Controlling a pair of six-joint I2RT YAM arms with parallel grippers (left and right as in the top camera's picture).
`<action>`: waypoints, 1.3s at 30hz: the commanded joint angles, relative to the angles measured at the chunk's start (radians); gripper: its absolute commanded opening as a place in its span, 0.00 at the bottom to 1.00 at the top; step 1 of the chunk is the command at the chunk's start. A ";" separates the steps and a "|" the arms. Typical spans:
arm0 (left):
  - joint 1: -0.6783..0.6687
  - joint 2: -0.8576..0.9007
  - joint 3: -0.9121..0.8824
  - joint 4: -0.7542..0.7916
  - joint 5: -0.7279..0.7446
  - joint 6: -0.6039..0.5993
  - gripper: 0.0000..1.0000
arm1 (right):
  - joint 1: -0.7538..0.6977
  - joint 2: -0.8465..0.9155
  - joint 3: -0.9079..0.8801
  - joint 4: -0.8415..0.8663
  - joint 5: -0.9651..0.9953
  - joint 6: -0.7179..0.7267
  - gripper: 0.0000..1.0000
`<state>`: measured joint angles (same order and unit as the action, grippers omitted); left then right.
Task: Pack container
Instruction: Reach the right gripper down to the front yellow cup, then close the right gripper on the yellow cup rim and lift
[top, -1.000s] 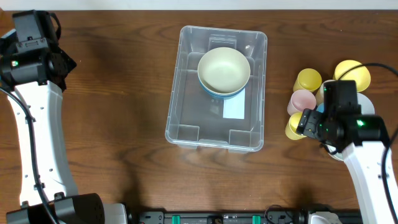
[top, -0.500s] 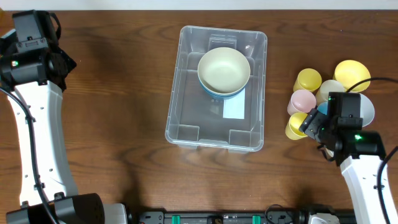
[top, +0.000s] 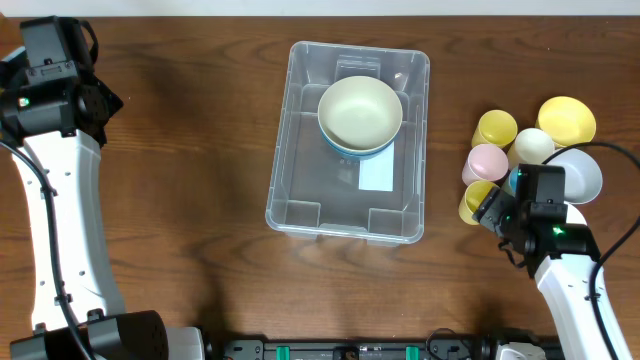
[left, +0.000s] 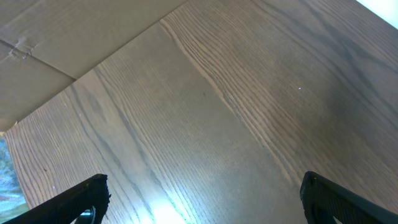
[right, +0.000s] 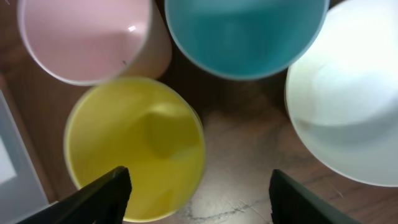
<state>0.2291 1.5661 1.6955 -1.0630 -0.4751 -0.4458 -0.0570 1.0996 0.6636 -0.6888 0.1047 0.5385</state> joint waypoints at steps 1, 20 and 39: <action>0.003 0.004 0.004 -0.002 -0.015 -0.009 0.98 | -0.008 0.003 -0.009 0.015 0.003 0.008 0.68; 0.003 0.004 0.004 -0.002 -0.015 -0.009 0.98 | -0.008 0.079 -0.011 0.111 -0.005 0.023 0.40; 0.003 0.004 0.004 -0.002 -0.015 -0.009 0.98 | -0.008 0.079 -0.011 0.091 0.004 0.022 0.34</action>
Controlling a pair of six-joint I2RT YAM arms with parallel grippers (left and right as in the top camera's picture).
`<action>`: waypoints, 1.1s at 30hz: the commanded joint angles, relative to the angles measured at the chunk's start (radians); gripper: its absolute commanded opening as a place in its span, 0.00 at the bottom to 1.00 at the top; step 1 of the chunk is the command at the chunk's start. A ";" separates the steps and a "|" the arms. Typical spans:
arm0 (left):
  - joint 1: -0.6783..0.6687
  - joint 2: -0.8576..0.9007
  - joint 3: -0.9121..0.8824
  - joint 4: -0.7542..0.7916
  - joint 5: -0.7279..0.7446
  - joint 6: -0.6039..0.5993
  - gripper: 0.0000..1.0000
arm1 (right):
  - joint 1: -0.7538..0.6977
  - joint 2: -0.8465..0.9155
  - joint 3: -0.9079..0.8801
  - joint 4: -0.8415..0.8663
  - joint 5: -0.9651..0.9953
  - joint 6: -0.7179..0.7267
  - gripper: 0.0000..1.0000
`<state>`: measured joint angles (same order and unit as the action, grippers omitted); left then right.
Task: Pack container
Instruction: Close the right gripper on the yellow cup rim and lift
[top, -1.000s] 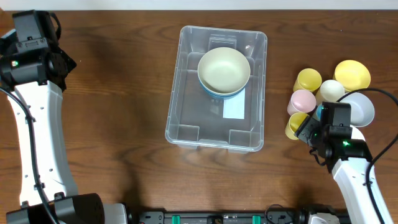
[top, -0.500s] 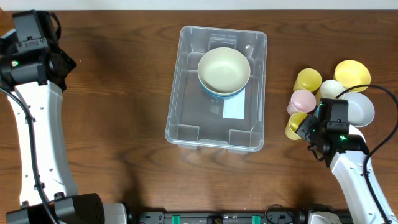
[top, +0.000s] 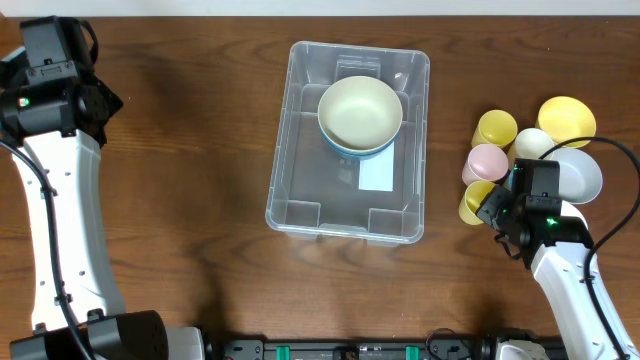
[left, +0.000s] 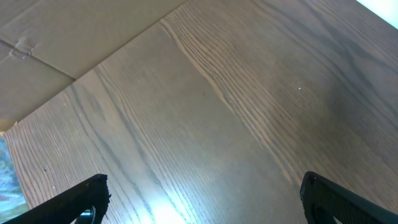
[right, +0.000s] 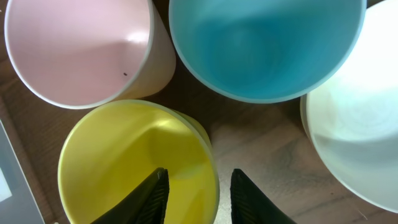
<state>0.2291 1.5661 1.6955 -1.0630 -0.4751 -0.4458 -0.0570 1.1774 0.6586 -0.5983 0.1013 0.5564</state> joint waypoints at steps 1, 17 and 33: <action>0.003 0.004 0.004 -0.002 -0.015 -0.009 0.98 | -0.008 0.001 -0.006 0.000 0.007 0.004 0.33; 0.003 0.004 0.004 -0.002 -0.015 -0.009 0.98 | -0.008 0.016 -0.006 0.005 0.007 0.005 0.38; 0.003 0.004 0.004 -0.002 -0.015 -0.009 0.98 | -0.008 0.022 -0.004 0.000 -0.032 0.004 0.01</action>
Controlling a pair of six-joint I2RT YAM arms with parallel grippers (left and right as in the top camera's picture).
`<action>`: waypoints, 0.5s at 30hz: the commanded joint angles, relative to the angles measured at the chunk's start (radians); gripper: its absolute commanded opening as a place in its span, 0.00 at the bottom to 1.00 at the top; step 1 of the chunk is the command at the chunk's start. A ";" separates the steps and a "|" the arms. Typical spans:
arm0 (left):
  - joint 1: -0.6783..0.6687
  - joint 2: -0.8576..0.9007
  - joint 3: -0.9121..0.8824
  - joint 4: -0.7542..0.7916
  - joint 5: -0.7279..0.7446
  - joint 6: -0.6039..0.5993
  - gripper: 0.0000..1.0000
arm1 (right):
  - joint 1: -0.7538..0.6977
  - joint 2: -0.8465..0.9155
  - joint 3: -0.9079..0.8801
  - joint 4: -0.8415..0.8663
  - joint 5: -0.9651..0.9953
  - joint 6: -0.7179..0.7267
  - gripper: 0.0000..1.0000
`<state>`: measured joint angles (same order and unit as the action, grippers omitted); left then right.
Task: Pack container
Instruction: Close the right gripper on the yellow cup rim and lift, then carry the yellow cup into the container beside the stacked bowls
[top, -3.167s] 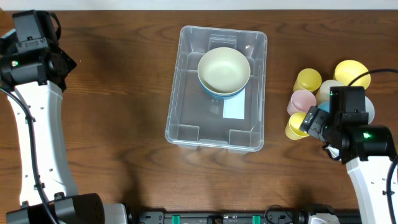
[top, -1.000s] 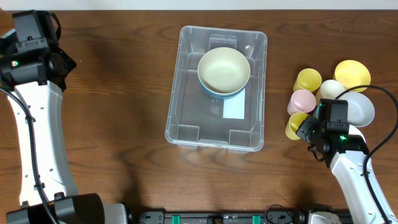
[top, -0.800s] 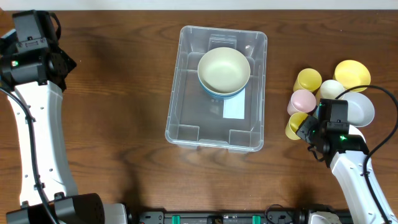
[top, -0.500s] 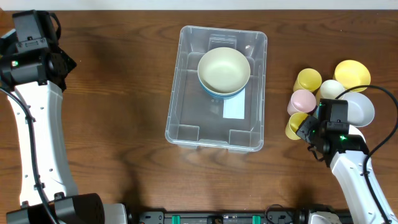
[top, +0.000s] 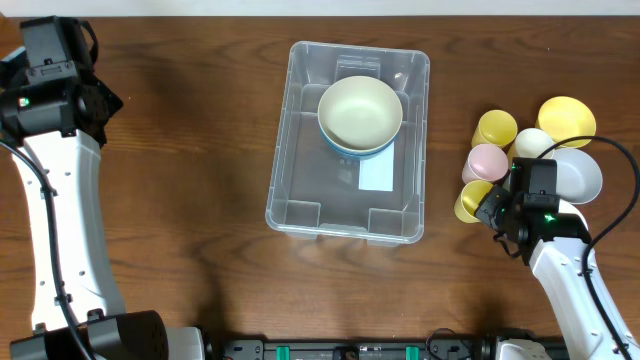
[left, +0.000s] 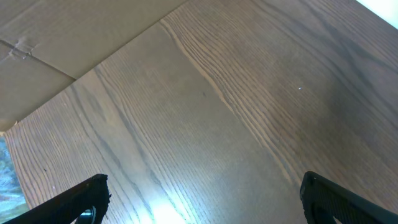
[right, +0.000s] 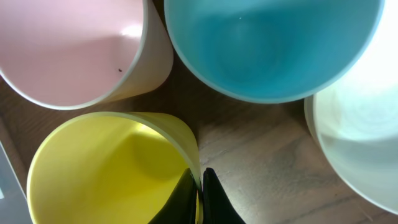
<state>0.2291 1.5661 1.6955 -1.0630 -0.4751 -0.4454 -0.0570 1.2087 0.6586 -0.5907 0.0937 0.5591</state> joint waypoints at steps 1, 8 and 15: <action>0.003 0.004 0.004 -0.002 -0.015 -0.009 0.98 | -0.008 -0.016 -0.002 -0.013 -0.027 0.001 0.01; 0.003 0.004 0.004 -0.002 -0.015 -0.009 0.98 | -0.008 -0.120 0.126 -0.204 -0.018 -0.075 0.01; 0.003 0.004 0.004 -0.002 -0.015 -0.009 0.98 | -0.006 -0.173 0.378 -0.421 -0.053 -0.168 0.01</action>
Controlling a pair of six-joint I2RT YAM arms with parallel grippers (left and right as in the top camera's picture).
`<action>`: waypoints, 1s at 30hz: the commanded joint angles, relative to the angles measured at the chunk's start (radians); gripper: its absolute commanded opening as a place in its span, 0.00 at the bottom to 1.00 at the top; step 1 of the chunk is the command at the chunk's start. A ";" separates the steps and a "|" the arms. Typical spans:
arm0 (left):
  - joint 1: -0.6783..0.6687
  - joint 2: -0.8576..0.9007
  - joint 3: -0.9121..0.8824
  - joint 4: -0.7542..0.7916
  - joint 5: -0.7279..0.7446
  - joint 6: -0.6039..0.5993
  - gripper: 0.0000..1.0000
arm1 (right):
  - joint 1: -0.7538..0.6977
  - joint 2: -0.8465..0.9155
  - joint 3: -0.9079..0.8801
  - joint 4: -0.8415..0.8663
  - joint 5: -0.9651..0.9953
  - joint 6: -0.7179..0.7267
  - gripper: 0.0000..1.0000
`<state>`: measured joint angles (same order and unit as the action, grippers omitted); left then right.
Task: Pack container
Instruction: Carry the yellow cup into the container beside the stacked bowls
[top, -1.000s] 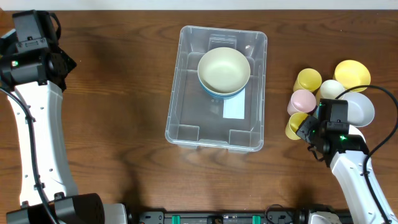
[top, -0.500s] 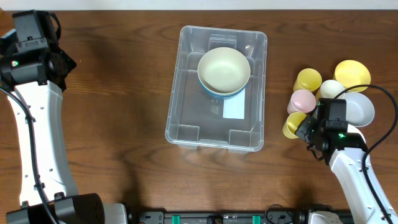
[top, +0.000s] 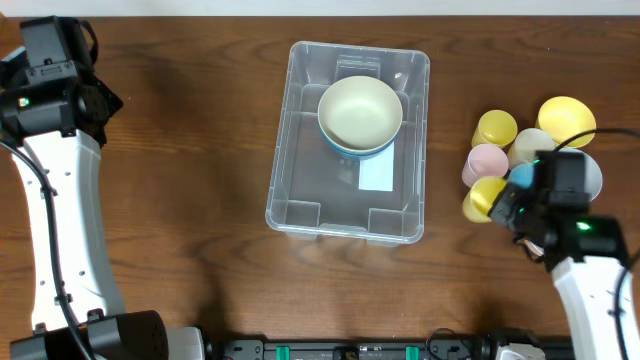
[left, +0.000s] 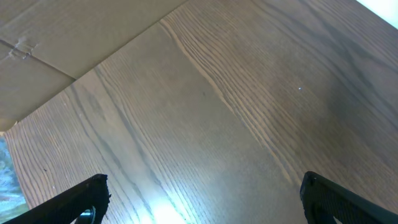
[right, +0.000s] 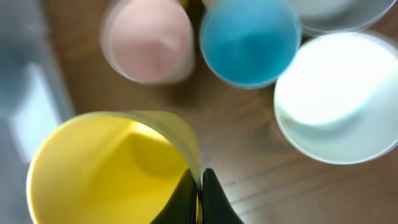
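Observation:
My right gripper is shut on the rim of a yellow cup, which hangs above the table with the other cups small below it. In the overhead view that yellow cup sits right of the clear plastic container, just ahead of the right gripper. A cream bowl nested in a blue one lies in the container's far half. The left gripper is open high over bare wood at the far left.
On the table at the right are a pink cup, a blue cup, a white bowl, another yellow cup, a cream cup and a yellow bowl. A pale card lies in the container.
My right gripper, still shut on the yellow cup's rim, has risen with it: the pink and blue cups and the white bowl look much smaller. The left arm has not moved.
My right gripper was open over the yellow cup beside the pink and blue ones. Then its fingers were nearly closed astride the cup's rim, then shut on it. Now the cup hangs clear of the table. The left arm stayed still throughout.

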<state>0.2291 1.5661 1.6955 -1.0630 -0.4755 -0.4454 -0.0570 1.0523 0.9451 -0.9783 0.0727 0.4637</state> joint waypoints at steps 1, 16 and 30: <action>0.003 0.004 0.004 -0.002 -0.014 -0.009 0.98 | -0.003 -0.016 0.122 -0.048 -0.059 -0.099 0.01; 0.003 0.004 0.004 -0.002 -0.014 -0.009 0.98 | 0.453 0.146 0.318 0.176 -0.170 -0.286 0.01; 0.003 0.004 0.004 -0.002 -0.014 -0.009 0.98 | 0.762 0.545 0.318 0.430 -0.129 -0.285 0.01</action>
<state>0.2291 1.5661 1.6955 -1.0634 -0.4751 -0.4458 0.6724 1.5517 1.2469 -0.5632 -0.0696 0.1928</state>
